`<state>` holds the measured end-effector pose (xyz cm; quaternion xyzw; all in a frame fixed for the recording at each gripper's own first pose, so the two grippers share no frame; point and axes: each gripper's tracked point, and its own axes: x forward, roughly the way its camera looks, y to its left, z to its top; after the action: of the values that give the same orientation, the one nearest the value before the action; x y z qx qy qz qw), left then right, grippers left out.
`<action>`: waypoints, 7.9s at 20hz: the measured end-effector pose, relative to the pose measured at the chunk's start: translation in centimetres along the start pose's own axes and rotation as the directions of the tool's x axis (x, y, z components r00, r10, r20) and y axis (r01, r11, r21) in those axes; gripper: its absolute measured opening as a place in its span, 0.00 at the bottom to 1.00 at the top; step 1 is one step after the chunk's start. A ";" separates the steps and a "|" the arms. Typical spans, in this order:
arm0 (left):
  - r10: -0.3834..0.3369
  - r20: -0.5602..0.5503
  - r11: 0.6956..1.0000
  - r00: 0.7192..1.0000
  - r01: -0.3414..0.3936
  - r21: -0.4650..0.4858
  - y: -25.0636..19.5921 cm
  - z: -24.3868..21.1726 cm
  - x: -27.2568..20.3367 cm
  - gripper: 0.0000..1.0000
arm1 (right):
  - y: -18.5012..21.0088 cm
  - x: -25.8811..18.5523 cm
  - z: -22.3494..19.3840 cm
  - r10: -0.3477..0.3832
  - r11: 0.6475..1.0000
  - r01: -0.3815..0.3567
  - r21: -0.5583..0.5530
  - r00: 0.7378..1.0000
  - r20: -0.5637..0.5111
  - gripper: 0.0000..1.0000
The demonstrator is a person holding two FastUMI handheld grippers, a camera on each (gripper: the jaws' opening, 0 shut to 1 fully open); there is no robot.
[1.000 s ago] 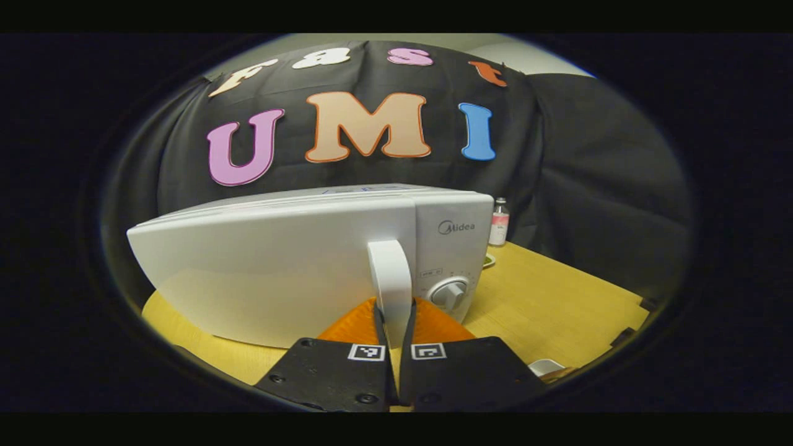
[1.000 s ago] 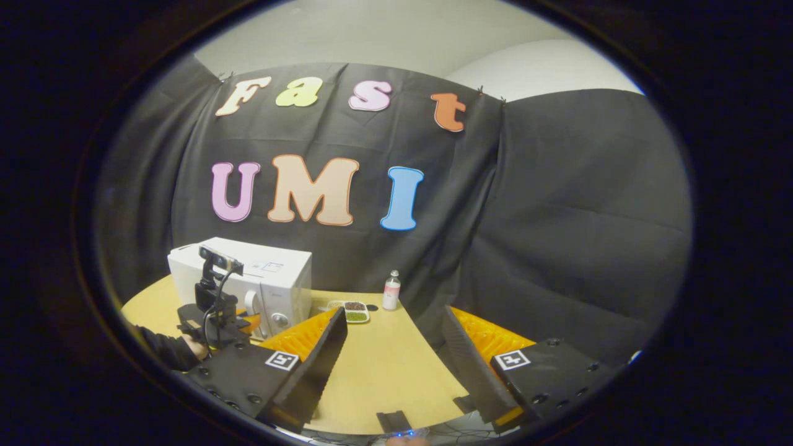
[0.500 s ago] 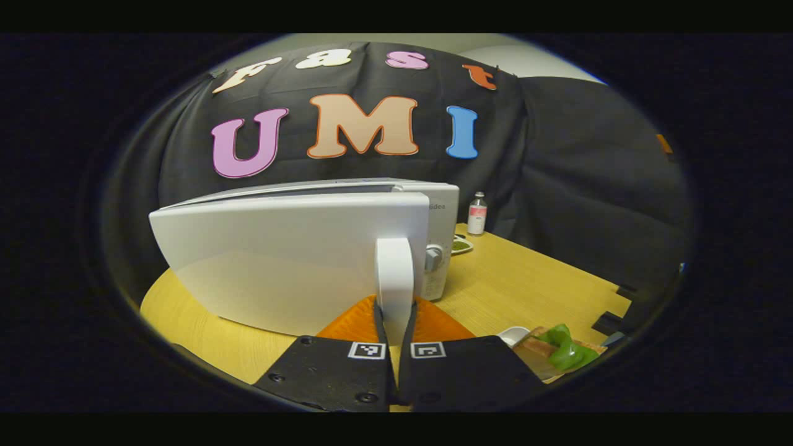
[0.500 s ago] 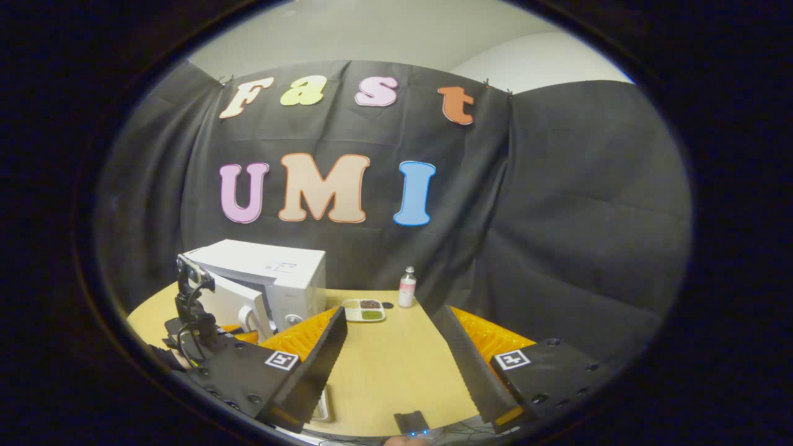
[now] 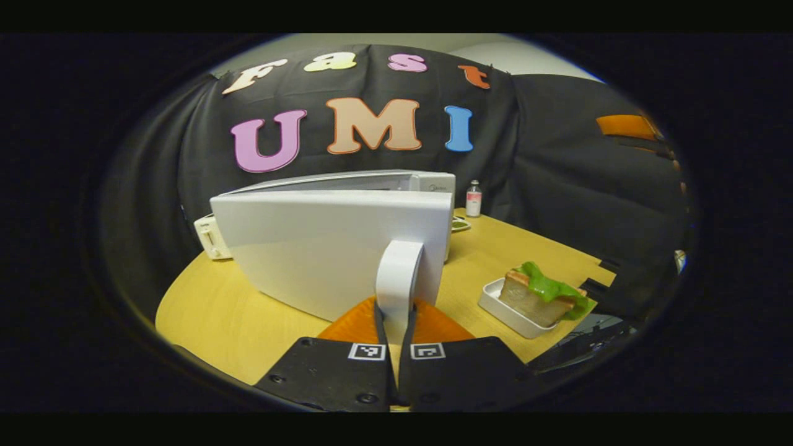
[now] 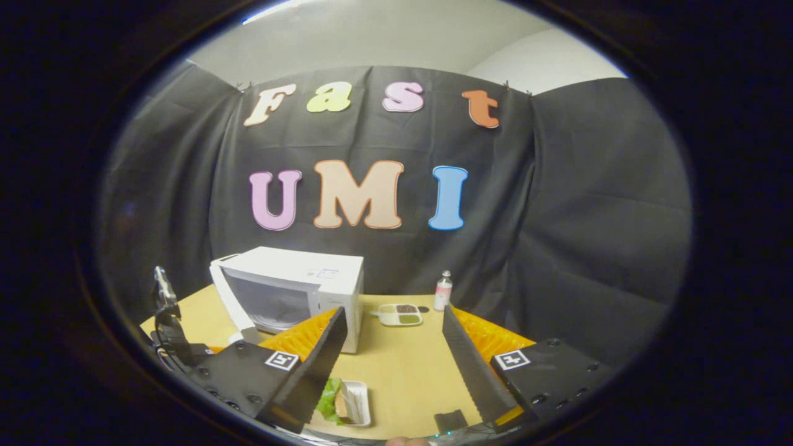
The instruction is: Open the microwave oven with the left hand, put the food in, and close the microwave oven.
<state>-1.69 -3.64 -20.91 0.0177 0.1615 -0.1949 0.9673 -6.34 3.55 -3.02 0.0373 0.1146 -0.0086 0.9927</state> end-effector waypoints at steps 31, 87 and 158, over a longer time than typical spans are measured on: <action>0.251 -0.031 0.966 0.968 -0.252 -0.057 14.7 -5.3 -11.5 0.05 | 7.7 -1.3 -2.5 0.035 0.996 -0.035 -0.082 0.999 -0.002 0.98; 0.391 0.300 0.919 0.870 -0.348 -0.188 15.3 12.8 -19.4 0.96 | 9.4 5.1 -21.8 0.131 0.990 -0.141 0.011 0.887 -0.443 0.33; 0.497 0.126 0.866 0.859 -0.481 -0.136 18.4 6.2 -24.8 0.96 | 31.7 24.5 -13.6 0.199 0.978 -0.194 0.074 0.977 -0.070 0.87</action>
<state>-14.36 21.96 -7.61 -0.0056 0.0844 0.0648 0.9943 15.26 35.95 -19.56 0.0818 0.1482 0.0873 0.9817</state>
